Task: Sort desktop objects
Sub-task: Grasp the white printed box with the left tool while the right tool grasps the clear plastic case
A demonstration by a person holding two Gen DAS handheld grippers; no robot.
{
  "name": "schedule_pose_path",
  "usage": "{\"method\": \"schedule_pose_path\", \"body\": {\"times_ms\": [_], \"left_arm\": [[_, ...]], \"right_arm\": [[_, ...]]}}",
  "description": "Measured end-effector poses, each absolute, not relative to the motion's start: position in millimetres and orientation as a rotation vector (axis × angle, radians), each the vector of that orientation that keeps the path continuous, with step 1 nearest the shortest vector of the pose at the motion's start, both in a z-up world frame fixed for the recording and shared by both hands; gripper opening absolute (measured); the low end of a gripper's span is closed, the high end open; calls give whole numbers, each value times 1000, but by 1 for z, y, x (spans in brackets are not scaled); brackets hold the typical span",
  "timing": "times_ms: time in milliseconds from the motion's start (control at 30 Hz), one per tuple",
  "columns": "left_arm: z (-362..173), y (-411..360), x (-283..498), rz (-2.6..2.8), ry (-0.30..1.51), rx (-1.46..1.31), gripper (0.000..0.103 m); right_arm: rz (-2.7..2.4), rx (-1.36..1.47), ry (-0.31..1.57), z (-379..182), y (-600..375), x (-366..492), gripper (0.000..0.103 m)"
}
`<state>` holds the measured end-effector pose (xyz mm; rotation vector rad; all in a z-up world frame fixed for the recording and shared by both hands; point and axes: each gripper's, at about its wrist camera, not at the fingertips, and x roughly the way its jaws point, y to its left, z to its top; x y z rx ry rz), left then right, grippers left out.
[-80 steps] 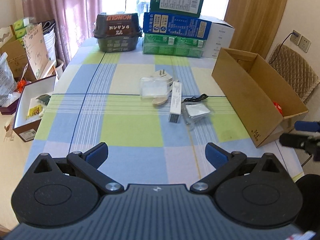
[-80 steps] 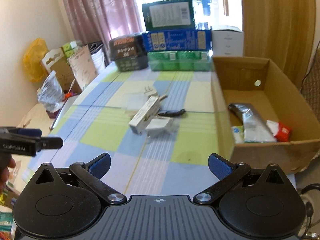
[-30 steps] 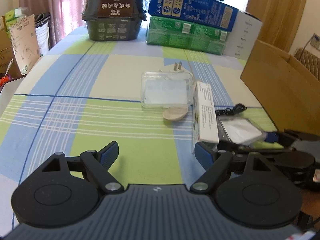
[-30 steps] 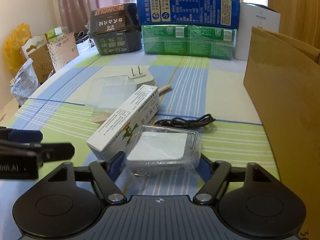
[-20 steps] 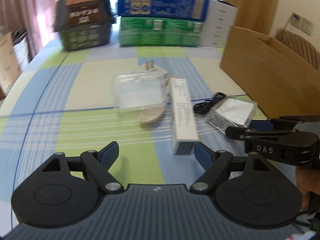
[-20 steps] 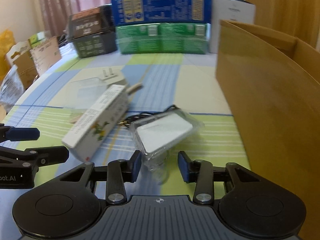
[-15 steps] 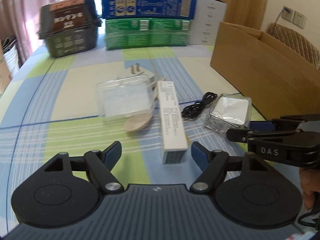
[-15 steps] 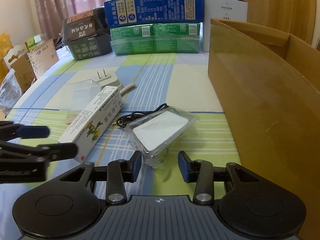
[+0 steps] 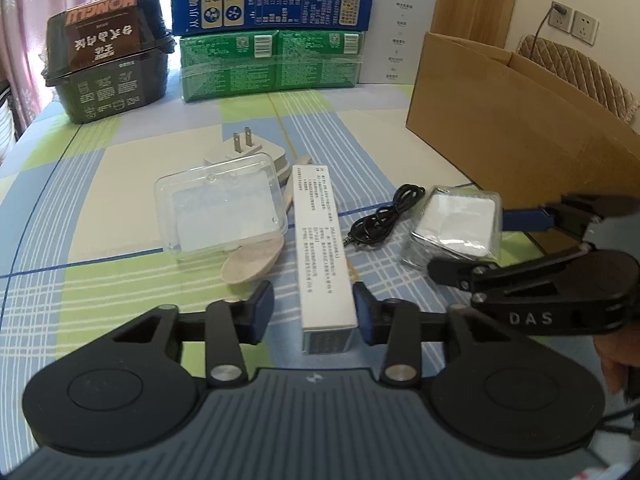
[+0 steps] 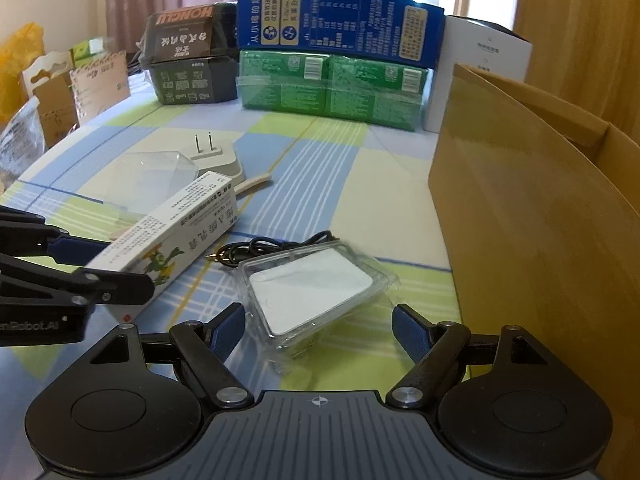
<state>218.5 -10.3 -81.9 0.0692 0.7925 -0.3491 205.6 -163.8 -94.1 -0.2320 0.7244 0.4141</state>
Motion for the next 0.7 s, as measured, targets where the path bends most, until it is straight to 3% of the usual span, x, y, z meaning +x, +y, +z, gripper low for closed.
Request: {"method": "schedule_pose_path", "body": {"times_ms": [267, 333, 433, 467, 500, 600, 700], "left_arm": [[-83, -5, 217, -336, 775, 68, 34], [-82, -6, 217, -339, 771, 64, 34], [-82, -7, 217, -348, 770, 61, 34], [-83, -8, 216, -349, 771, 61, 34], [-83, -8, 216, -349, 773, 62, 34], [-82, -11, 216, -352, 775, 68, 33], [-81, -14, 213, -350, 778, 76, 22]], "right_arm": [[490, -246, 705, -102, -160, 222, 77], [497, -234, 708, -102, -159, 223, 67], [491, -222, 713, -101, -159, 221, 60], [497, -219, 715, -101, -159, 220, 53], [496, -218, 717, -100, -158, 219, 39], [479, -213, 722, -99, -157, 215, 38], [470, -194, 732, -97, -160, 209, 37]]}}
